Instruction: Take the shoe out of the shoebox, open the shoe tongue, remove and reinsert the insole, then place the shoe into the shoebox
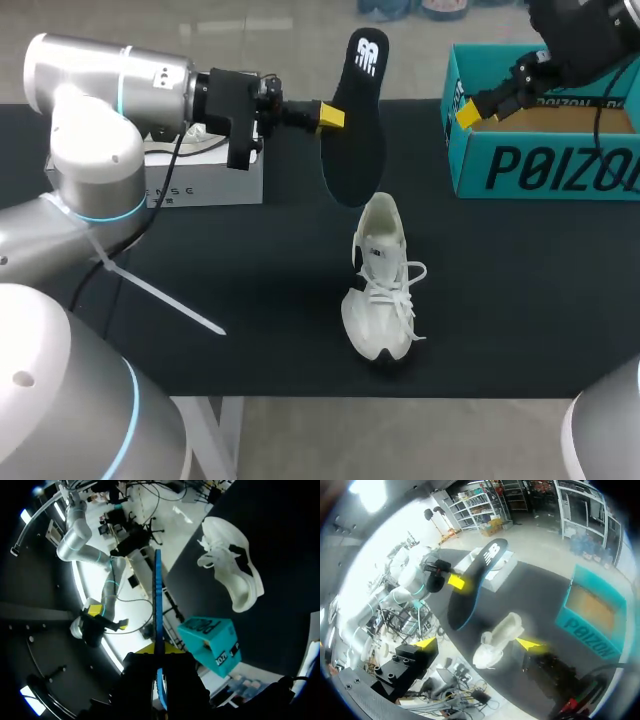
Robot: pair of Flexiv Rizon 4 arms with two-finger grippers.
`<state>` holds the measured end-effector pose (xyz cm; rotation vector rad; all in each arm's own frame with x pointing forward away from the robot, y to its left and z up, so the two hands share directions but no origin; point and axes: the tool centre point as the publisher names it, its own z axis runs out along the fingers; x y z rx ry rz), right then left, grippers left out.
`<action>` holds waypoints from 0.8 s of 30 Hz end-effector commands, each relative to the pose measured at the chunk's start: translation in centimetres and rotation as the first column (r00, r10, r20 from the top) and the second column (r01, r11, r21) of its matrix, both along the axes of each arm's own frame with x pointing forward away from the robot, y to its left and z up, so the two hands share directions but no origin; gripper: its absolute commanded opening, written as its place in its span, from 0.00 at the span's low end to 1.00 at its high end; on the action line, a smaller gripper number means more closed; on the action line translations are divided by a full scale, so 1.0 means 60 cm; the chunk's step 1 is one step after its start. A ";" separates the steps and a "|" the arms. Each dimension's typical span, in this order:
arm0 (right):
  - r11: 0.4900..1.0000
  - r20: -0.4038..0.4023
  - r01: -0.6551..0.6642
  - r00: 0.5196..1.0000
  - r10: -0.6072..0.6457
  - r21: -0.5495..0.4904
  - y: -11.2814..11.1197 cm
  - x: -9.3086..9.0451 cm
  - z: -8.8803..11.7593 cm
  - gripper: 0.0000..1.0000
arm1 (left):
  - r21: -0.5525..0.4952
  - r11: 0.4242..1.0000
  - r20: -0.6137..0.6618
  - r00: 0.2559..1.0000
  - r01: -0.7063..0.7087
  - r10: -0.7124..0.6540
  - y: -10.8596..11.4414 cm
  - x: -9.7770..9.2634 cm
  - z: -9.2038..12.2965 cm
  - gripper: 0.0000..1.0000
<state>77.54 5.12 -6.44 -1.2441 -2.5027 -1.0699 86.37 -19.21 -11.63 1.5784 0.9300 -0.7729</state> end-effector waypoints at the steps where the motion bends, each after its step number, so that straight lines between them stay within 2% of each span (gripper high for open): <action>1: 0.922 -0.030 -0.082 0.994 0.100 0.378 0.018 0.009 -0.020 1.00 | -0.001 1.000 0.002 1.000 -0.002 0.002 0.000 -0.001 -0.001 0.00; 7: 0.918 -0.004 -0.075 0.997 0.083 0.389 0.050 0.015 -0.031 1.00 | -0.001 1.000 0.002 1.000 -0.002 0.002 0.000 -0.001 -0.001 0.00; 12: 0.914 -0.007 -0.061 0.998 0.070 0.400 0.069 0.040 -0.060 1.00 | -0.001 1.000 0.002 1.000 -0.002 0.002 0.000 -0.001 -0.001 0.00; 18: 0.883 -0.055 -0.053 0.994 0.089 0.467 0.091 0.064 -0.095 1.00 | -0.001 1.000 0.002 1.000 -0.002 0.002 0.000 -0.001 -0.001 0.00; 24: 0.872 -0.054 -0.067 0.993 0.106 0.484 0.126 0.074 -0.106 1.00 | -0.001 1.000 0.002 1.000 -0.002 0.002 0.000 -0.001 -0.001 0.00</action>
